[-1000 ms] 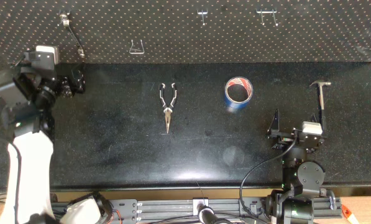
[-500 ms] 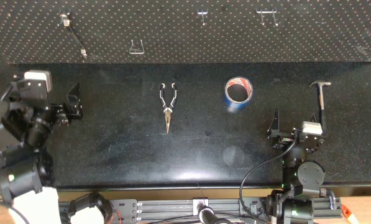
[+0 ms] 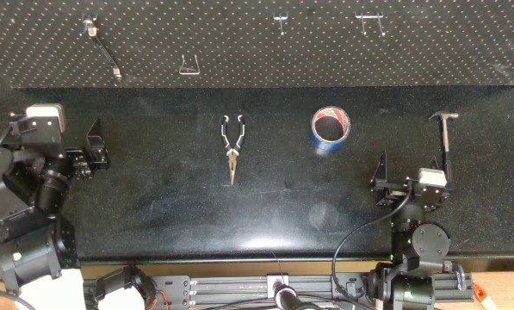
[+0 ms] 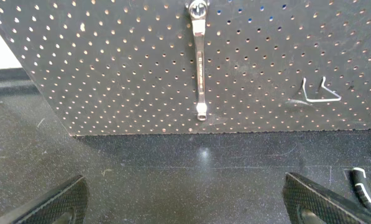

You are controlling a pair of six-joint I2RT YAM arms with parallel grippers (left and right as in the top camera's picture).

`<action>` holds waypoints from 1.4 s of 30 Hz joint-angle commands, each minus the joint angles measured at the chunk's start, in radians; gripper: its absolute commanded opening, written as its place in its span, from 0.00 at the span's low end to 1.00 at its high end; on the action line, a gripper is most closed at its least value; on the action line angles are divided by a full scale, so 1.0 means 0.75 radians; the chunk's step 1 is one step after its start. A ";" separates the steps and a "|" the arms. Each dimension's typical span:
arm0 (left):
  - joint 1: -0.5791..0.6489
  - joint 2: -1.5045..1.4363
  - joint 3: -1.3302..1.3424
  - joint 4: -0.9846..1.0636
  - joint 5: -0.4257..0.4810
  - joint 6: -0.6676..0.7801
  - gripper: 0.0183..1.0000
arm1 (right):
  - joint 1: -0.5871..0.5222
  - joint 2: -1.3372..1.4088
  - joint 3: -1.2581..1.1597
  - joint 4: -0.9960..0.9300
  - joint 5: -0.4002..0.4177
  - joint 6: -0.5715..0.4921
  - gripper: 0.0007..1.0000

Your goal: Place Tools Onto Pegboard

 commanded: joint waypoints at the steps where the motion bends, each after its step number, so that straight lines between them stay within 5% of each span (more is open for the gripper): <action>1: -0.016 0.039 0.026 0.006 -0.021 -0.001 1.00 | -0.007 -0.014 -0.005 -0.008 -0.012 -0.015 0.97; 5: -0.282 0.126 0.026 0.150 -0.162 -0.186 0.99 | -0.007 -0.014 -0.005 -0.008 -0.012 -0.015 0.97; 13: -0.938 0.220 0.026 0.277 -1.022 -0.700 1.00 | -0.007 -0.014 -0.005 -0.008 -0.012 -0.015 0.97; 15: -1.112 0.286 0.026 0.270 -1.114 -0.811 1.00 | -0.007 -0.014 -0.005 -0.008 -0.012 -0.015 0.97; 21: -1.360 0.459 0.026 0.129 -1.101 -1.306 1.00 | -0.007 -0.014 -0.005 -0.008 -0.012 -0.015 0.97; 25: -1.403 0.477 0.026 -0.006 -0.919 -1.520 1.00 | -0.007 -0.014 -0.005 -0.008 -0.012 -0.015 0.97; 30: -1.422 0.571 0.027 -0.034 -0.688 -1.533 1.00 | -0.007 -0.014 -0.005 -0.008 -0.012 -0.015 0.97; 39: -1.684 0.517 0.084 -0.316 -0.966 -1.736 1.00 | -0.007 -0.014 -0.005 -0.008 -0.012 -0.015 0.97; 42: -1.681 0.517 0.217 -0.616 -1.014 -1.736 1.00 | -0.007 -0.014 -0.005 -0.008 -0.012 -0.015 0.97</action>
